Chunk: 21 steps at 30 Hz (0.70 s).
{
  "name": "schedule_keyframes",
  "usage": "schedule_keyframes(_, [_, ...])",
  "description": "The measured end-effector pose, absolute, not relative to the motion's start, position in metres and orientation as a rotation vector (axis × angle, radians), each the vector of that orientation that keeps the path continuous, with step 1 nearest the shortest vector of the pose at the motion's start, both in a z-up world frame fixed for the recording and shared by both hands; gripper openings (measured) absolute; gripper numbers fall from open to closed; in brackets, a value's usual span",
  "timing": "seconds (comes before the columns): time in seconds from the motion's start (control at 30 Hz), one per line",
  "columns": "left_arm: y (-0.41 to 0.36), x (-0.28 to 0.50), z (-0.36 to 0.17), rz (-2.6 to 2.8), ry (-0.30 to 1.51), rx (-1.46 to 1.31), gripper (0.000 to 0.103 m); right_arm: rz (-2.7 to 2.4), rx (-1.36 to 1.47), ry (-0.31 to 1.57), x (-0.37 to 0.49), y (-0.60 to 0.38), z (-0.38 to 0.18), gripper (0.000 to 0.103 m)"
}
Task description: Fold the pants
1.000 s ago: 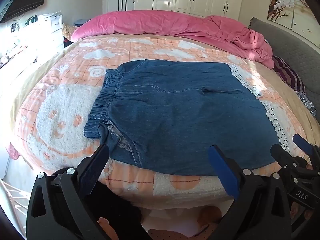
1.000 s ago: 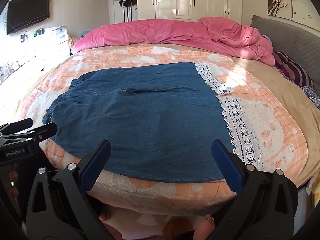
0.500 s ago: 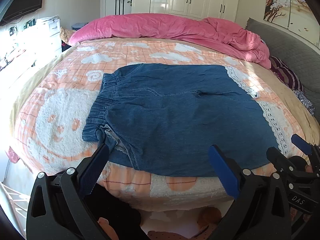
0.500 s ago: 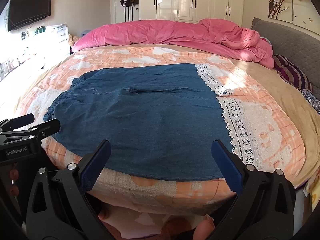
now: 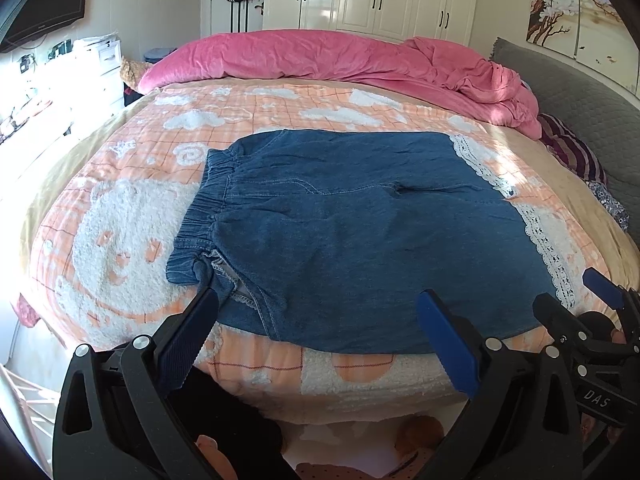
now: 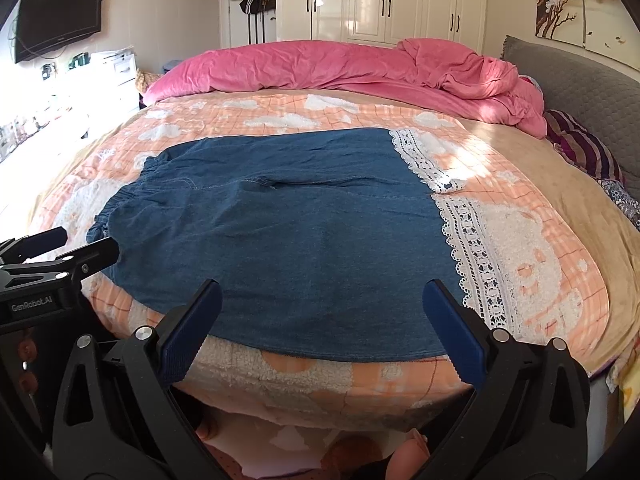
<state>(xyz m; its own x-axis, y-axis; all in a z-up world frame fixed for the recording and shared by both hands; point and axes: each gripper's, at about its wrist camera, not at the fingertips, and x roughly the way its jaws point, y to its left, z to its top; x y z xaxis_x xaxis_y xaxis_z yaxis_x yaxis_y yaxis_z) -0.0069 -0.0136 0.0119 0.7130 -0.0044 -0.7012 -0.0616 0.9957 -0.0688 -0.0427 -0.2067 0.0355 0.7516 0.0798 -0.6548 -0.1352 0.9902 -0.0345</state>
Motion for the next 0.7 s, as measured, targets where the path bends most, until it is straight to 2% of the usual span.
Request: schedule_keyframes(0.7, [-0.0085, -0.0076, 0.0079, 0.044, 0.773, -0.095, 0.099, 0.116, -0.082, 0.709, -0.0421, -0.2053, 0.0333, 0.095])
